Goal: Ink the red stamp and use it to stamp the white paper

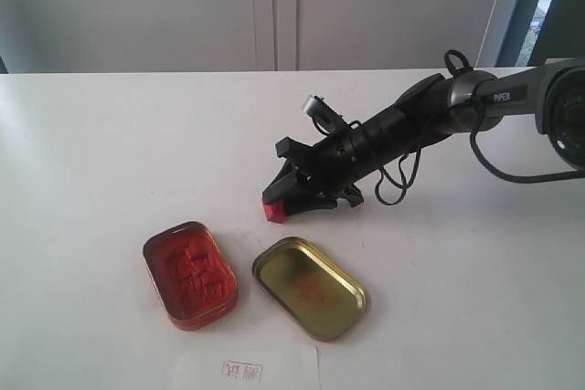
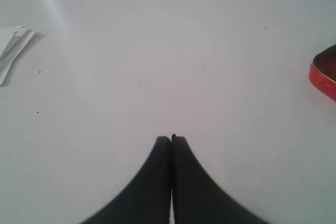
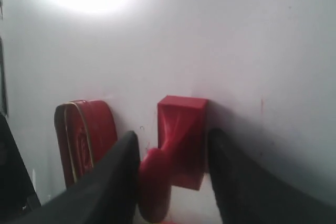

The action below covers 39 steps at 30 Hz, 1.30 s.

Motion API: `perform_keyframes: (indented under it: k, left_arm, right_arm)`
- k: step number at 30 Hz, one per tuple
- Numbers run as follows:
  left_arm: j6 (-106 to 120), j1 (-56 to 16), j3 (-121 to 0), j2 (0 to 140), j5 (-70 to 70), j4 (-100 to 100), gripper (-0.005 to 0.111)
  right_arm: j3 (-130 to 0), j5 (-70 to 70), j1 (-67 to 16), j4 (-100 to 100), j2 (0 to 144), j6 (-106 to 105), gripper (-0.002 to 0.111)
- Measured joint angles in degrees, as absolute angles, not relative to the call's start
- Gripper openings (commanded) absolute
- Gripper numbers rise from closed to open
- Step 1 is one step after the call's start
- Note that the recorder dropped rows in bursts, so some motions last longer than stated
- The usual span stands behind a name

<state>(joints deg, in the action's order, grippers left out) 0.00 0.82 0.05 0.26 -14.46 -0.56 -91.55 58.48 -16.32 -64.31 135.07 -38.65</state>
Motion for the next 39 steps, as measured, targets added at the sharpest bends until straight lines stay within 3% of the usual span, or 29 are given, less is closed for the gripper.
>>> perform_keyframes:
  k: [39]
  left_arm:
    - [0.0, 0.82, 0.05, 0.26, -14.46, -0.56, 0.0]
  right_arm:
    - [-91.83, 57.27, -9.87, -59.88, 133.91, -35.6, 0.043]
